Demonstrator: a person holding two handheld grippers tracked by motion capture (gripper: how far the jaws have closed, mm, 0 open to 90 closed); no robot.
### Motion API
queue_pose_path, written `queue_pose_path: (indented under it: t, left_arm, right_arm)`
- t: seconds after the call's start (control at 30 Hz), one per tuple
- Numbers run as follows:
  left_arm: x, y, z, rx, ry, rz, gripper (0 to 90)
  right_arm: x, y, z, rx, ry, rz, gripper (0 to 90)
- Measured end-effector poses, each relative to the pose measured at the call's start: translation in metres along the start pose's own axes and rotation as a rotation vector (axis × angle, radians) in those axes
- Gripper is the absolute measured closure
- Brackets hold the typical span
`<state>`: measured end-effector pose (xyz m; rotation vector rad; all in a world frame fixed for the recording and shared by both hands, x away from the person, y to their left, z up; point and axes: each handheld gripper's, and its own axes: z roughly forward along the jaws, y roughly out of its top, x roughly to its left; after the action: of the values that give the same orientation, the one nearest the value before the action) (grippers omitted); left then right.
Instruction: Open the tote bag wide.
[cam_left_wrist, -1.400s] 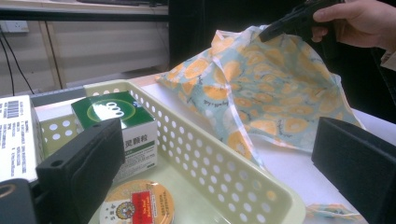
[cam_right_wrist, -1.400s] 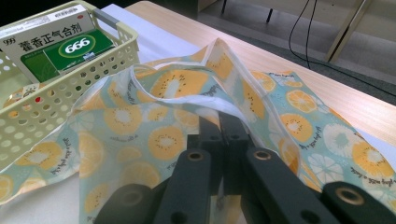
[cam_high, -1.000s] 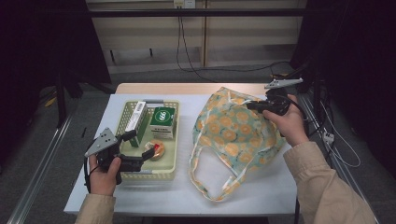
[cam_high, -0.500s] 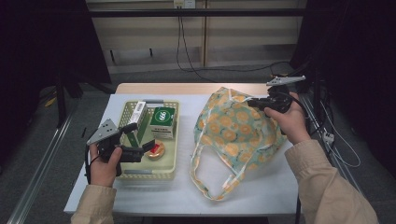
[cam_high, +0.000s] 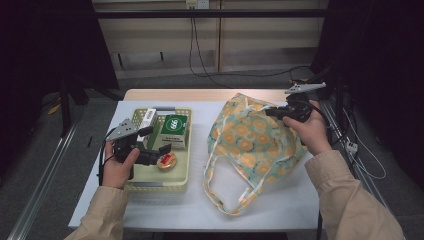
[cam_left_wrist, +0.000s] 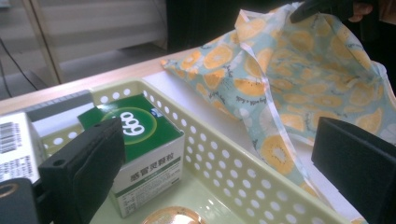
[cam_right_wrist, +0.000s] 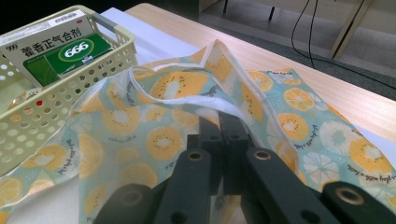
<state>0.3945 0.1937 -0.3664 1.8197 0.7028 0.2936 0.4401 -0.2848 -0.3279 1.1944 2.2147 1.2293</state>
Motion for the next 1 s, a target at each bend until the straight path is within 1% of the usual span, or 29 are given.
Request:
queue_pose_path:
  t: [0.03, 0.07, 0.13, 0.2, 0.3, 0.4, 0.43, 0.53, 0.57, 0.6, 0.73, 0.83, 0.87, 0.93, 1.0]
  left_arm:
    - [0.001, -0.001, 0.001, 0.004, 0.013, 0.001, 3.4]
    - [0.002, -0.001, 0.003, 0.011, 0.017, -0.001, 3.4]
    - [0.005, -0.002, 0.005, 0.019, 0.012, -0.003, 3.7]
    - [0.006, -0.003, 0.007, 0.027, 0.019, -0.002, 3.7]
    - [0.008, -0.004, 0.012, 0.043, 0.014, 0.004, 3.7]
    - [0.010, -0.007, 0.017, 0.074, 0.015, 0.011, 3.7]
    - [0.011, -0.007, 0.019, 0.081, 0.014, 0.009, 3.8]
    - [0.014, -0.010, 0.024, 0.110, -0.009, -0.011, 3.9]
    - [0.015, -0.011, 0.026, 0.125, -0.004, -0.003, 3.9]
    - [0.015, -0.012, 0.027, 0.137, -0.004, -0.004, 3.9]
    - [0.016, -0.016, 0.030, 0.186, -0.015, 0.052, 4.6]
    - [0.017, -0.017, 0.031, 0.203, -0.020, 0.044, 4.6]
    - [0.018, -0.018, 0.032, 0.207, -0.029, 0.036, 4.6]
    - [0.019, -0.020, 0.034, 0.220, -0.017, 0.026, 4.6]
    - [0.020, -0.022, 0.035, 0.233, -0.018, 0.029, 4.9]
  right_arm:
    - [0.000, 0.000, 0.000, -0.001, 0.000, 0.000, 90.0]
    - [0.000, 0.000, 0.000, -0.002, 0.001, 0.002, 90.0]
    - [0.000, -0.001, 0.000, 0.000, 0.000, 0.003, 90.0]
    - [0.000, -0.001, 0.001, 0.006, -0.002, 0.002, 90.0]
    - [0.001, -0.001, 0.002, 0.007, -0.001, 0.000, 90.0]
    - [0.001, -0.001, 0.002, 0.007, -0.001, -0.001, 90.0]
    - [0.001, -0.001, 0.003, 0.008, -0.002, -0.002, 90.0]
    - [0.002, -0.002, 0.005, 0.009, 0.000, -0.002, 90.0]
    - [0.002, -0.002, 0.005, 0.012, -0.001, -0.004, 90.0]
    - [0.002, -0.003, 0.005, 0.012, -0.003, -0.003, 90.0]
    - [-0.001, -0.004, 0.006, 0.004, -0.010, 0.008, 90.0]
    - [-0.004, -0.005, 0.007, 0.004, -0.014, 0.017, 90.0]
    - [-0.005, -0.005, 0.007, 0.004, -0.015, 0.018, 90.0]
    - [-0.006, -0.006, 0.007, 0.006, -0.016, 0.021, 90.0]
    - [-0.005, -0.007, 0.007, 0.007, -0.015, 0.023, 90.0]
